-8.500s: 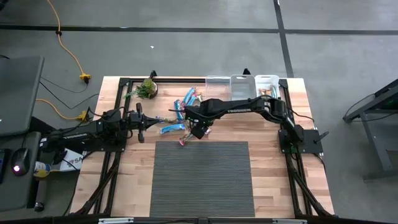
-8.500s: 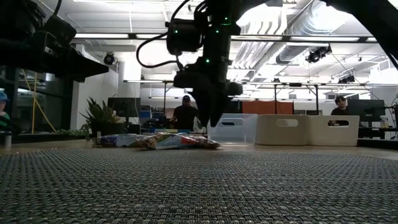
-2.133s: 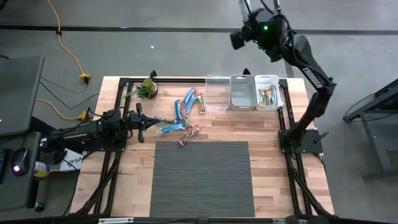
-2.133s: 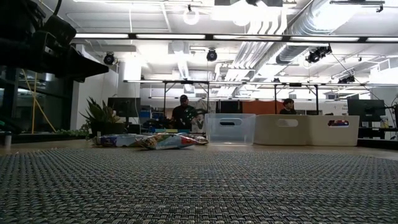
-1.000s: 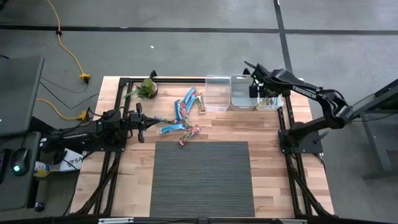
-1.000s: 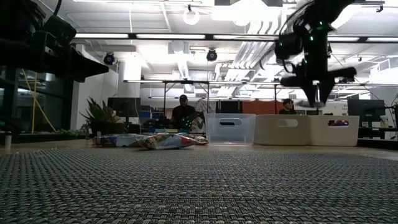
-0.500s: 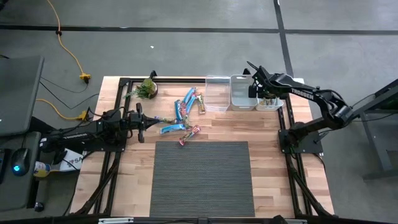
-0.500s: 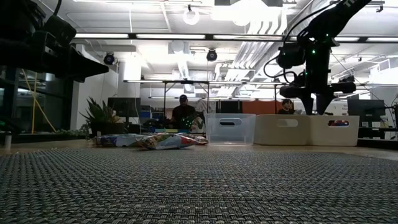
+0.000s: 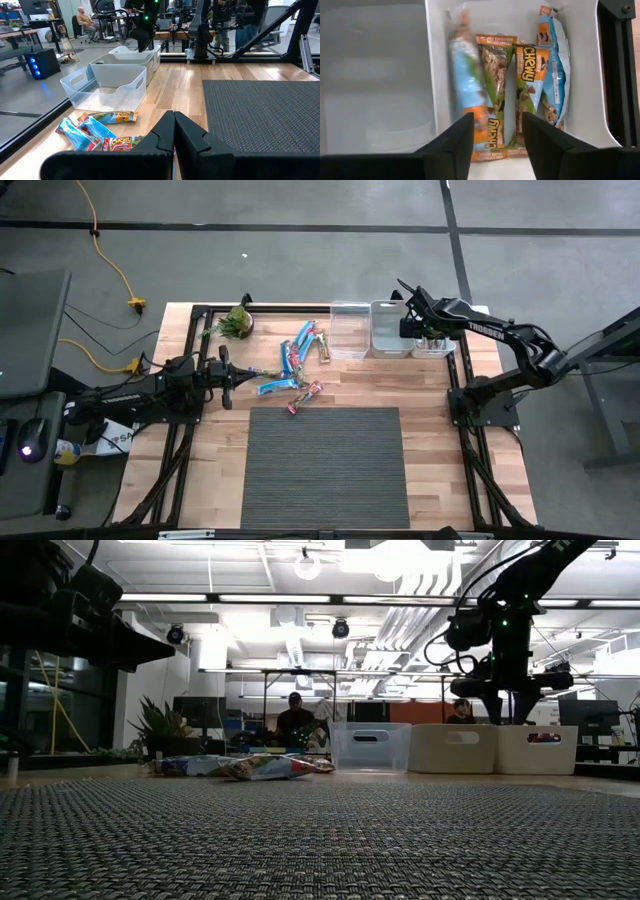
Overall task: Pick and place Granola Bars by type
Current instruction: Put the yellow granola bar into the white bin
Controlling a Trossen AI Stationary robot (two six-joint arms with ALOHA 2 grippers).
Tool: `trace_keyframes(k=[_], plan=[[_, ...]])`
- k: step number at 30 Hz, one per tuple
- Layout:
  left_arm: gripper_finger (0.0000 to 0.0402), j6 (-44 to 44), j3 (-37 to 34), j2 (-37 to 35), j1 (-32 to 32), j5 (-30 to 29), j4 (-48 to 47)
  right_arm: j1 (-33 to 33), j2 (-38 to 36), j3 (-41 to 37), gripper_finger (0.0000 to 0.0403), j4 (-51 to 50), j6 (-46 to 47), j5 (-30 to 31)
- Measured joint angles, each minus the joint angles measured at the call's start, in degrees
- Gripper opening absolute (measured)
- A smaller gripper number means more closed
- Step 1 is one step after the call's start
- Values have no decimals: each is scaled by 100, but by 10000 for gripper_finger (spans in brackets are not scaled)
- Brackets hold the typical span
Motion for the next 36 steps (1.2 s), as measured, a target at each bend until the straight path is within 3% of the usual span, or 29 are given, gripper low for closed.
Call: trace_keyframes(k=[7, 14, 23, 36], plan=[[1, 0, -1, -1, -1, 0, -1, 74, -41, 99, 182, 8, -121, 1], [1, -2, -2, 0, -1, 0, -1, 277, -210, 678, 186, 326, -506, -50], [1, 0, -2, -2, 0, 0, -1, 830, -216, 1321, 186, 2195, -756, -850], [1, -2, -2, -1, 0, 0, 0, 1995, -26, 1339, 185, 4423, -1523, -1552]])
